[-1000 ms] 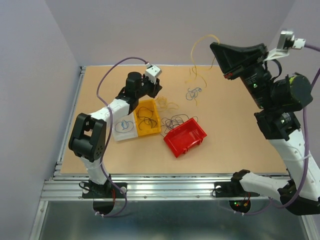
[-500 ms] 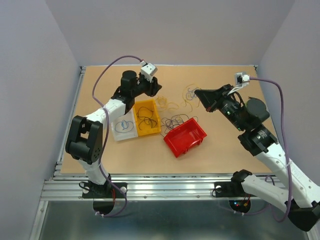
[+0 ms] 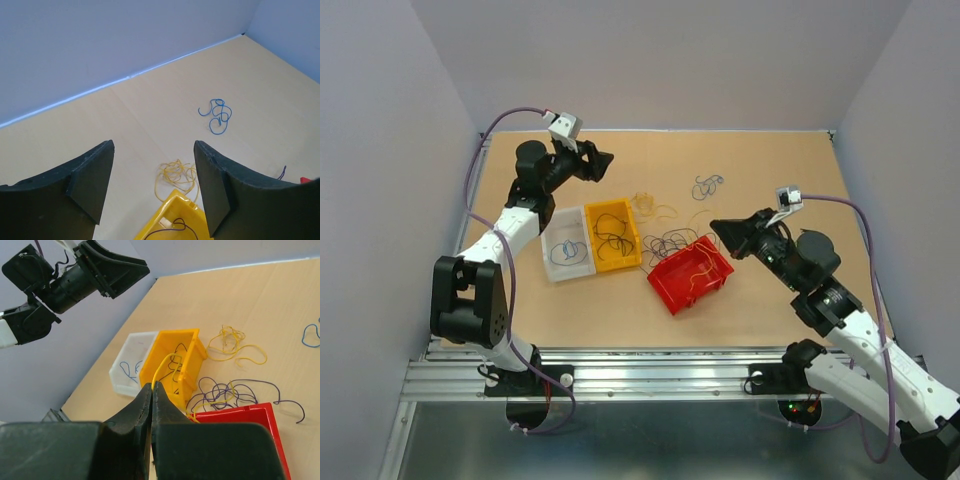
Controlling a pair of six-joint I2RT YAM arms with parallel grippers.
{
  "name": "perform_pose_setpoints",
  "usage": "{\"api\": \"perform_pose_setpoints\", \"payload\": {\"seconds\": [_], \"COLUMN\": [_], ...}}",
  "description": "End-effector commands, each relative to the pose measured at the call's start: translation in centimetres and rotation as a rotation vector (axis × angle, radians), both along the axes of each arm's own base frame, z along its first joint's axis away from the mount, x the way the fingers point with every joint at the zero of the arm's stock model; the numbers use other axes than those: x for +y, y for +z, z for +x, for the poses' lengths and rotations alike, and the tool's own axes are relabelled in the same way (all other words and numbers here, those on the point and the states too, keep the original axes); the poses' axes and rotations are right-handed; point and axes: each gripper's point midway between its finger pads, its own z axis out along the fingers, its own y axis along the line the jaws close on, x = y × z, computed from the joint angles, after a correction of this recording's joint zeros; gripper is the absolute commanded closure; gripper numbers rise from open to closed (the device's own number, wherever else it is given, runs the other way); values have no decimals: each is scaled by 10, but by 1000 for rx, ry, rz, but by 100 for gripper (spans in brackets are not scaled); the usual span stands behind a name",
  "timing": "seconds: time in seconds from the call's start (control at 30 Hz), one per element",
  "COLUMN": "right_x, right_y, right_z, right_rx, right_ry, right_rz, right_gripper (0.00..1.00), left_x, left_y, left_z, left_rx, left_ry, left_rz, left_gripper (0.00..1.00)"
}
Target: Untangle the cables
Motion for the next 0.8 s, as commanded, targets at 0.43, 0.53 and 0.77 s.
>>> {"api": "perform_pose_setpoints", "payload": {"seconds": [0.43, 0.53, 0.77], "right_x": [2, -1, 9], "right_y": [-89, -104, -152], "right_z": [-9, -4, 6], "right_rx": [135, 167, 296], "right_ry": [31, 2, 19], "right_rz": [-49, -74, -185], "right_gripper": [99, 98, 92], "left_x": [-6, -9, -22], "left_y": [22, 19, 2], "left_z": [-3, -2, 7], "left_rx": [-75, -70, -31], "left_ry": [-26, -32, -16], "left_rz": [-30, -21, 33], "left_gripper": [21, 21, 20]}}
